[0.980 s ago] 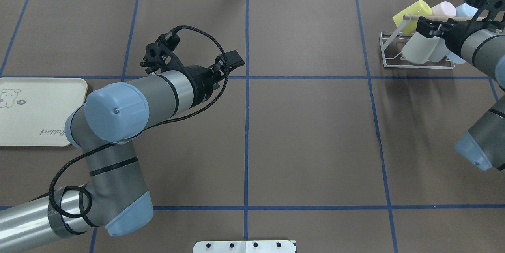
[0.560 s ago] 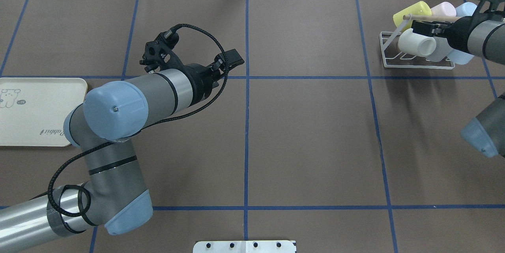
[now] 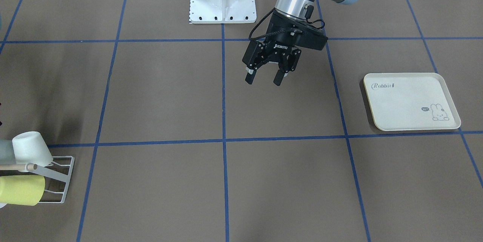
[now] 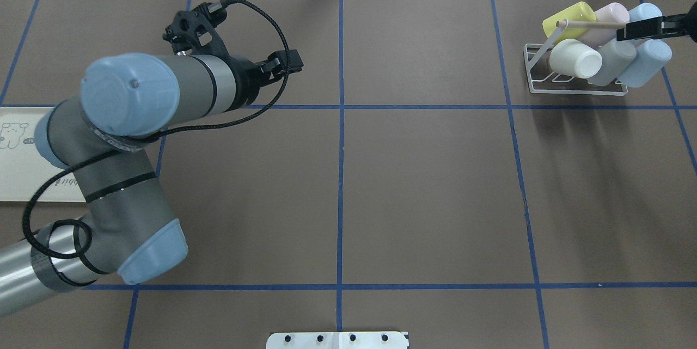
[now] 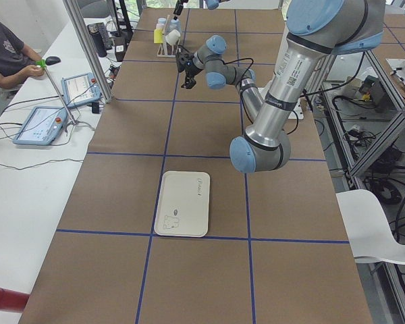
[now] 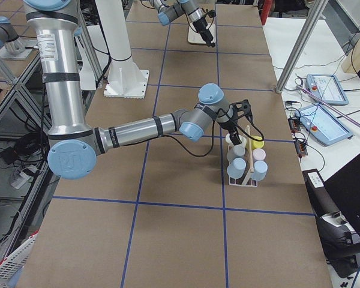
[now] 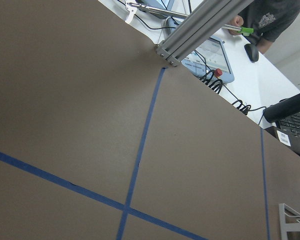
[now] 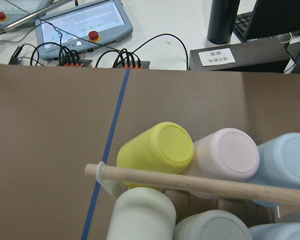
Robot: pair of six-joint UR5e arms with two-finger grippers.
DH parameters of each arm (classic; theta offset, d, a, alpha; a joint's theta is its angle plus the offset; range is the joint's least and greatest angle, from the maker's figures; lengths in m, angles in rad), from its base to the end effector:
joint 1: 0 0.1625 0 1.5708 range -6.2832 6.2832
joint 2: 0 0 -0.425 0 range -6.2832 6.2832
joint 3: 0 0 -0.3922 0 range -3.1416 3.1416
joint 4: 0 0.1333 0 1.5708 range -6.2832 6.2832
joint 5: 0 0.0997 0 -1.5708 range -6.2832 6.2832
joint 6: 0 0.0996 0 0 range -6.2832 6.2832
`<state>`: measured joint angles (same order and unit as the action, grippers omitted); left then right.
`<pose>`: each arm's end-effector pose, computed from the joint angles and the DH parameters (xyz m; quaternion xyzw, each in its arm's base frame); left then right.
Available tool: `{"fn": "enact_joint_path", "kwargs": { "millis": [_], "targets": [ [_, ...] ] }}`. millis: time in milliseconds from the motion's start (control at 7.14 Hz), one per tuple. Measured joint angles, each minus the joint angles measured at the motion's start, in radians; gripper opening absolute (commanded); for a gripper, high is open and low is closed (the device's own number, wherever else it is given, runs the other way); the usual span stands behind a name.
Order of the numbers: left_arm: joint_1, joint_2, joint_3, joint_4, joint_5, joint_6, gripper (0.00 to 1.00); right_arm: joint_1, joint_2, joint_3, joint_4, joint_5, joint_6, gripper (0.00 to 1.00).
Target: Transfer IKEA cup to right arm and place on rack
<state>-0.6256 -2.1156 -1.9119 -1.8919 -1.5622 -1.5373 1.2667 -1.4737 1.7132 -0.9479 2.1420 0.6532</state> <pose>0.4053 -0.4583 0.1645 0.1870 0.5358 -0.2425 0.7868 -0.0891 -0.5492 0.4713 0.2381 -0.4119 0.0354 0.8789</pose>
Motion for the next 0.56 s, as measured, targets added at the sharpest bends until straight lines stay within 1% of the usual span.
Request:
{"fn": "enact_joint_path", "kwargs": {
  "millis": [140, 280, 420, 560],
  "targets": [
    [-0.057, 0.002, -0.026, 0.105, -0.072, 0.106, 1.0, 0.056, -0.001, -0.001, -0.102, 0.087, -0.104, 1.0],
    [-0.118, 0.016, -0.043, 0.195, -0.149, 0.225, 1.0, 0.104, -0.003, 0.0, -0.228, 0.154, -0.226, 1.0],
    [-0.186, 0.055, -0.052, 0.252, -0.236, 0.363, 1.0, 0.139, -0.006, 0.001, -0.356, 0.191, -0.358, 1.0],
    [-0.258, 0.109, -0.055, 0.279, -0.331, 0.505, 1.0, 0.165, -0.01, 0.002, -0.469, 0.205, -0.477, 1.0]
  ]
}}
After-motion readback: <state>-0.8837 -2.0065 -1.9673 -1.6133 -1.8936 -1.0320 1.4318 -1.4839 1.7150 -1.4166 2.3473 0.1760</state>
